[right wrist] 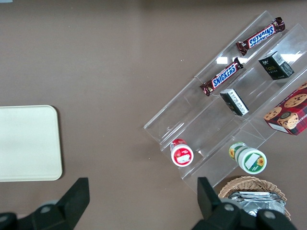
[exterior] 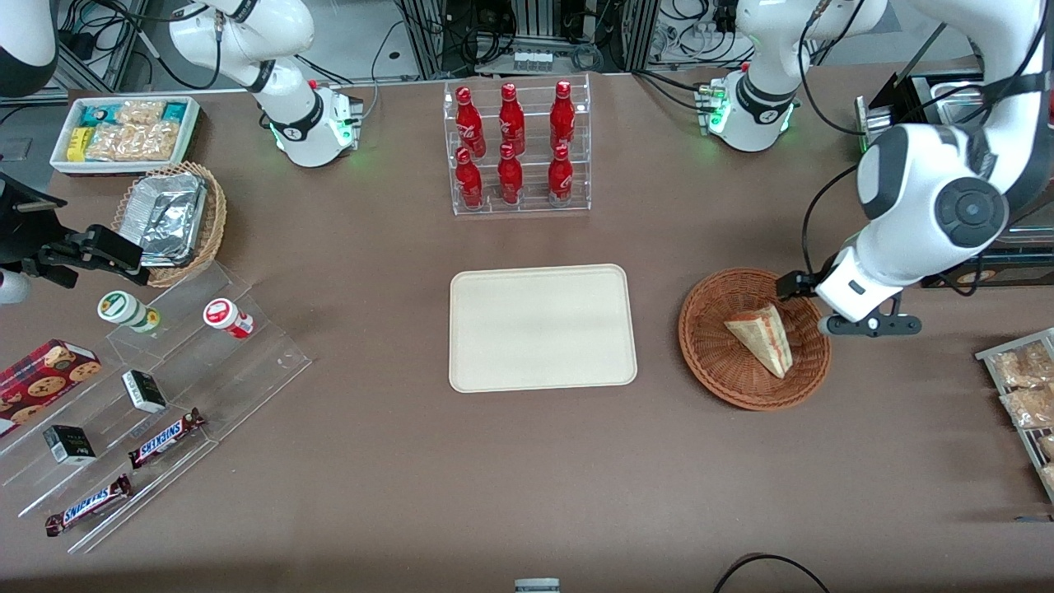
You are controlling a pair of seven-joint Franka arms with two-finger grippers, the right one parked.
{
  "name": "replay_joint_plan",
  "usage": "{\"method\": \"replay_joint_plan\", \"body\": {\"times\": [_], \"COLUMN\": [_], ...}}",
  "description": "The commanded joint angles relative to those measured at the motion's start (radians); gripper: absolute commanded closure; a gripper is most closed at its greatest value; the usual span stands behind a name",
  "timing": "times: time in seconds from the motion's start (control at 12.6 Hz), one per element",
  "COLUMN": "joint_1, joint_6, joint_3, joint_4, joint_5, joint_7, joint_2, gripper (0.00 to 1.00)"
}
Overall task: Place sandwich from basket to tray
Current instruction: 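Move the left gripper over the wrapped sandwich in the wicker basket, then lower the left gripper and close it on the wrapped sandwich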
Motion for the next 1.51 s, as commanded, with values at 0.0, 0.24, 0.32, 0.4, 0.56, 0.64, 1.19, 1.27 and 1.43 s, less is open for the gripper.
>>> {"method": "replay_joint_plan", "body": {"times": [0.0, 0.24, 0.32, 0.4, 0.56, 0.64, 1.19, 1.27, 1.43], "joint_1": [-0.006, -0.037, -0.053, -0.055, -0.055, -0.057, -0.052, -0.049, -0.047], "joint_6": [0.144, 0.187, 0.209, 0.223, 0.229, 0.231, 0.278, 0.293, 0.319], "joint_3": [-0.004, -0.004, -0.004, -0.004, -0.004, -0.004, -0.001, -0.001, 0.001], "joint_4": [-0.093, -0.101, -0.104, -0.109, -0.11, -0.11, -0.113, -0.113, -0.115], "joint_5": [0.004, 0.004, 0.004, 0.004, 0.003, 0.004, 0.004, 0.004, 0.004], "joint_7": [-0.125, -0.413, -0.509, -0.586, -0.723, -0.801, -0.823, -0.82, -0.82], "joint_2": [-0.004, 0.019, 0.025, 0.031, 0.049, 0.063, 0.135, 0.145, 0.168], "gripper": [0.0, 0.0, 0.0, 0.0, 0.0, 0.0, 0.0, 0.0, 0.0]}}
